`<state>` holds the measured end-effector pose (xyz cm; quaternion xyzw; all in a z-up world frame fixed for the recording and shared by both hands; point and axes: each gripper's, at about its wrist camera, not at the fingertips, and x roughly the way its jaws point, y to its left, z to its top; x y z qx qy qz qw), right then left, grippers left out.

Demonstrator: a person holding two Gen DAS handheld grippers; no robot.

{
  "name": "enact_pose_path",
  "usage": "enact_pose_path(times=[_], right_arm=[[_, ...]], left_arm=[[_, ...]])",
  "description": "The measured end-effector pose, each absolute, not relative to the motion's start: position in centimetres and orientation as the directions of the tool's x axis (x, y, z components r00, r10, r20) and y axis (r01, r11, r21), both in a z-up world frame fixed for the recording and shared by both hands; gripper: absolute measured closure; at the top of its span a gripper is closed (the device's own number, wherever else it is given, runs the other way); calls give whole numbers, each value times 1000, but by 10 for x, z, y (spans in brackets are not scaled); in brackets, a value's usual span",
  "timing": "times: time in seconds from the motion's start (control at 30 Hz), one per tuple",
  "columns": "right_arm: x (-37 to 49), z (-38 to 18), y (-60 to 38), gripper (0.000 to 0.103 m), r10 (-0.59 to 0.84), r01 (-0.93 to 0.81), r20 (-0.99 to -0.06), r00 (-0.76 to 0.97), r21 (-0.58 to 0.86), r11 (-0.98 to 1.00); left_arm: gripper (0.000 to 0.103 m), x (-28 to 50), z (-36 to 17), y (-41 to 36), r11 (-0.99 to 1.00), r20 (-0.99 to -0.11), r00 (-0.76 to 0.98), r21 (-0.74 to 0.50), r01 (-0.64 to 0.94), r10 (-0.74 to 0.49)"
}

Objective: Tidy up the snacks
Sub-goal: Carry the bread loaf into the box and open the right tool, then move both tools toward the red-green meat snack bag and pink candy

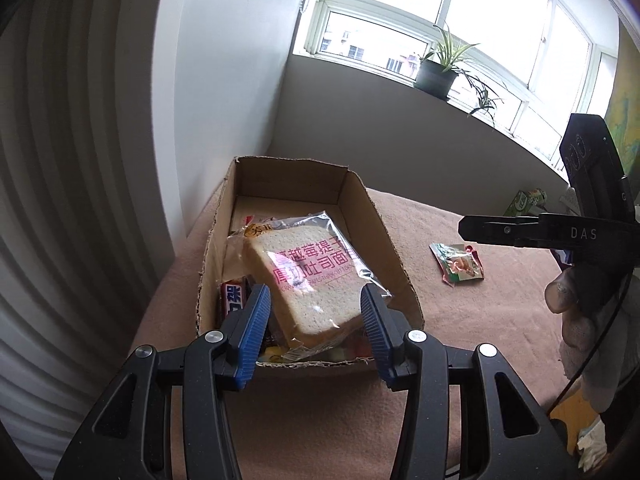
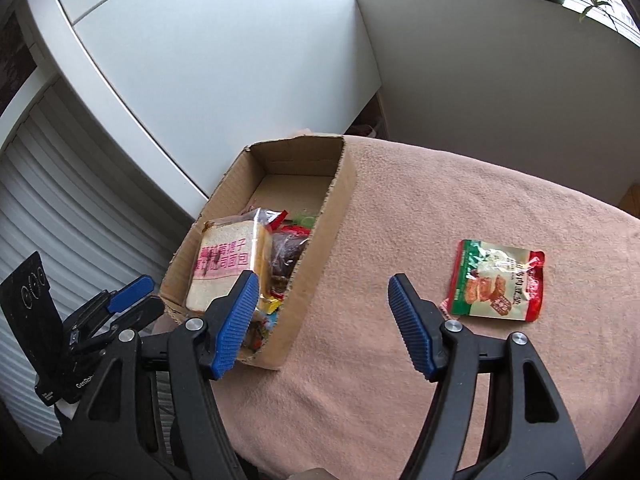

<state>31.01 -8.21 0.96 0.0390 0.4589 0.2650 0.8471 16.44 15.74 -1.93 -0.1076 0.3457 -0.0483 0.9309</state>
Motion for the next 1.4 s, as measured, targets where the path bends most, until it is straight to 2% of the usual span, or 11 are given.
enact_pose_path(times=[0.17,0.23,0.3,0.67,1.03,1.4], right_arm=[[344,-5,-122,34,386,-326,-803,454,253,911],[361,-17,-123,50,357,-314,-829,430,234,920],[377,-30,-118,58,321,-313,-856,406,200,929],[436,-92,-58,65,70,-399,-937,342,-78,914],[361,-92,-83,67,61,-534,-948,312,-122,837],[303,-90,-153,67,147,-505,-943,299,-26,863]], left_arm=[[56,145,-11,153,970,-608,774,-243,30,-176],[56,140,-10,149,968,-605,775,-248,37,-184],[56,138,-11,145,967,-606,771,-250,46,-194],[56,140,-13,140,972,-636,749,-229,47,-186],[56,139,-22,125,959,-645,725,-274,76,-242],[56,124,-15,93,956,-645,711,-259,138,-278]])
